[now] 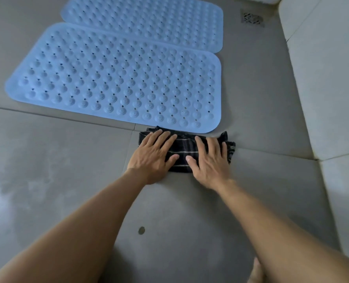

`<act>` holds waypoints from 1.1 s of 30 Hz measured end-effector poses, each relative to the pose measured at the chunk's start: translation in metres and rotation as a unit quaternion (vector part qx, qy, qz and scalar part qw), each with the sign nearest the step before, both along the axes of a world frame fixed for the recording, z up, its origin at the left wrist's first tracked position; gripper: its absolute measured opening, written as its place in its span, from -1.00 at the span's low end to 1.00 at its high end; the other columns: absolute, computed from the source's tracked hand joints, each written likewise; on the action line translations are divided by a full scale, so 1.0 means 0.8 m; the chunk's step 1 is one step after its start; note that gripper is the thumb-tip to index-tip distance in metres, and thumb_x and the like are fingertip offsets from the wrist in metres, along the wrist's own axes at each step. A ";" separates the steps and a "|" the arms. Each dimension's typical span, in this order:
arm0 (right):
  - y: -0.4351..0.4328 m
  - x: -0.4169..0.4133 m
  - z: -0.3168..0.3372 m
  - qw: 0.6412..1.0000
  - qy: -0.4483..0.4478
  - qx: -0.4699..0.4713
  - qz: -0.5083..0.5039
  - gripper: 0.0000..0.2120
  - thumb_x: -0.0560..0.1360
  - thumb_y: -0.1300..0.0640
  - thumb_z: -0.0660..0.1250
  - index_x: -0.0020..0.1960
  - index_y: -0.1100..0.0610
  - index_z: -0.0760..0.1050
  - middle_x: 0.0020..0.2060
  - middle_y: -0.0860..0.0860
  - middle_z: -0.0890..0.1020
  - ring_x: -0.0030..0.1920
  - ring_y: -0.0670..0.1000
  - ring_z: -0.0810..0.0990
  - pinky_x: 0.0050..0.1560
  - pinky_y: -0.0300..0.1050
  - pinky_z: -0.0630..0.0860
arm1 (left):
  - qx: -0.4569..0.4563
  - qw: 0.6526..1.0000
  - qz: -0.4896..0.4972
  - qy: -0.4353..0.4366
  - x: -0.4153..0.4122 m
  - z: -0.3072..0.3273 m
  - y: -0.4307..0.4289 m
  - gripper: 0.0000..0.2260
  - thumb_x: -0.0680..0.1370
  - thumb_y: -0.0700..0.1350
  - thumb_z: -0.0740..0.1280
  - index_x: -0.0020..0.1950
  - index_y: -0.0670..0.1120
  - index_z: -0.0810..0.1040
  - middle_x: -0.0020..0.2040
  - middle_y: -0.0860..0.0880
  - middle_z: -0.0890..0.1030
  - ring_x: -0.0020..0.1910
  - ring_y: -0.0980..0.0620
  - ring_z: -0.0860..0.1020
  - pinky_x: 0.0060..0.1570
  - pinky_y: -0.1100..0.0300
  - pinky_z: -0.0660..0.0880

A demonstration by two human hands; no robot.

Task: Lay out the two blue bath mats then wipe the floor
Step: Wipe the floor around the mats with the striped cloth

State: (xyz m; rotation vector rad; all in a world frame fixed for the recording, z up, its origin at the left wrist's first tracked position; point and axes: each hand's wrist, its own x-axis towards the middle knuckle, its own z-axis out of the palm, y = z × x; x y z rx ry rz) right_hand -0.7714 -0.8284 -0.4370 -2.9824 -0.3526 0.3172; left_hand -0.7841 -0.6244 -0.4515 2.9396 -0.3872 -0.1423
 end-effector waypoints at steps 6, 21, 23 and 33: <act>0.044 0.012 0.004 1.000 -0.002 -0.003 0.031 -0.22 0.47 -0.36 -0.11 0.54 0.07 0.19 0.39 0.15 0.38 0.41 0.20 0.32 0.43 0.28 0.19 | -0.012 1.000 0.023 -0.008 0.001 0.004 0.051 -0.41 0.62 0.27 0.01 0.56 -0.02 0.24 0.47 -0.09 0.35 0.51 -0.11 0.24 0.52 -0.05 0.15; 0.143 0.039 0.011 0.981 -0.005 0.012 0.192 -0.38 0.53 -0.28 0.06 0.51 -0.03 0.32 0.32 0.11 0.47 0.28 0.19 0.44 0.20 0.19 0.38 | 0.009 0.998 0.058 -0.002 -0.005 0.014 0.195 -0.41 0.61 0.29 -0.01 0.56 0.04 0.25 0.42 -0.15 0.33 0.44 -0.14 0.28 0.53 -0.02 0.15; 0.163 0.040 0.010 0.979 -0.005 0.018 0.204 -0.38 0.53 -0.25 0.07 0.52 -0.02 0.32 0.32 0.11 0.46 0.29 0.18 0.43 0.19 0.19 0.39 | 0.011 0.998 0.062 -0.002 -0.007 0.013 0.219 -0.41 0.62 0.29 -0.03 0.57 0.04 0.25 0.45 -0.16 0.32 0.47 -0.14 0.26 0.54 -0.04 0.13; 0.265 0.038 -0.001 0.971 -0.029 0.029 0.236 -0.39 0.58 -0.19 0.06 0.53 0.09 0.27 0.27 0.23 0.45 0.18 0.24 0.44 0.11 0.21 0.38 | 0.014 0.995 0.096 0.024 -0.013 0.010 0.320 -0.43 0.62 0.31 -0.03 0.60 0.13 0.15 0.55 -0.11 0.24 0.58 -0.08 0.11 0.57 -0.05 -0.02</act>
